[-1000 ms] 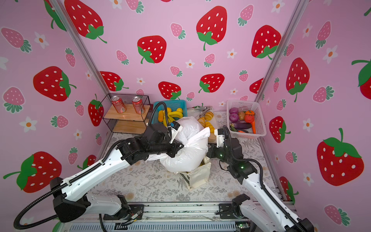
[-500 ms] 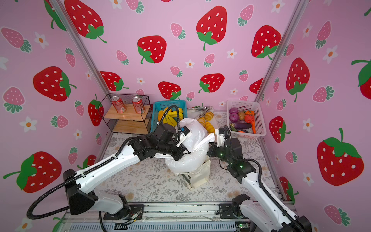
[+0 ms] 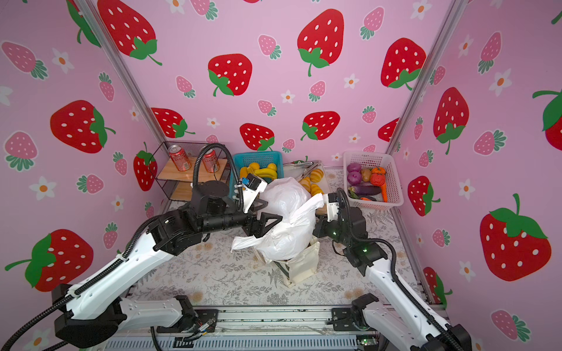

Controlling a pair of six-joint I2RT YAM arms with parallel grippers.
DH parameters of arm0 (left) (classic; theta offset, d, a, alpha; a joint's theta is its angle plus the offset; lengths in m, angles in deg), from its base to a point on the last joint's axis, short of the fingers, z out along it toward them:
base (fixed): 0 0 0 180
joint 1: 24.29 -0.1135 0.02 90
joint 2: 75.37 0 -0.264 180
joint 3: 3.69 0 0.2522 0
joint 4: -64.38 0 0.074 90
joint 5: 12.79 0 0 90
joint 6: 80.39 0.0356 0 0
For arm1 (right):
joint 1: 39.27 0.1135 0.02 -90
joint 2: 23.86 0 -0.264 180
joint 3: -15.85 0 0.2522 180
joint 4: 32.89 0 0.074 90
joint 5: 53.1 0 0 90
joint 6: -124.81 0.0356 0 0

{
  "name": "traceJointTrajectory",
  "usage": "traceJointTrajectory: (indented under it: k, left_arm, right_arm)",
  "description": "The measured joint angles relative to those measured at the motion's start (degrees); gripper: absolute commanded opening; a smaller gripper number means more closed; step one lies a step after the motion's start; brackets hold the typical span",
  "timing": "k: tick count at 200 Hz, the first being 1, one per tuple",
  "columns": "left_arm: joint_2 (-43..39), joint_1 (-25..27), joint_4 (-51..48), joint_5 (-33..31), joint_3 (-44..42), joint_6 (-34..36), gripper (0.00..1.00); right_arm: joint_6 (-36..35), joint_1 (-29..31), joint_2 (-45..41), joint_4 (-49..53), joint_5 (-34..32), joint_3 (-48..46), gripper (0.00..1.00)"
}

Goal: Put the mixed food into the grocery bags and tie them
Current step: 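Lower the white bag into the canvas tote with the left gripper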

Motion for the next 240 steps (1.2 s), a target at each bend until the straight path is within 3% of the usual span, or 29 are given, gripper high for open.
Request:
traceJointTrajectory:
  k: [47,82,162,240]
  left_arm:
    - [11.37,-0.74,-2.95,-7.98,11.32,1.36,0.81]
    - [19.21,-0.85,-6.91,-7.87,10.40,1.79,0.74]
    - [19.17,-1.95,-1.55,-2.56,-1.01,1.03,0.69]
    - [19.37,-2.23,-1.64,1.55,-3.58,3.69,0.74]
  right_arm:
    - [-1.42,-0.02,0.00,0.28,0.90,0.15,0.01]
    - [-1.88,-0.02,0.00,1.01,0.66,0.55,0.01]
    - [-1.57,0.00,-0.72,1.53,-2.08,0.66,0.01]
    - [-1.75,0.02,-2.38,2.60,-5.51,0.66,0.02]
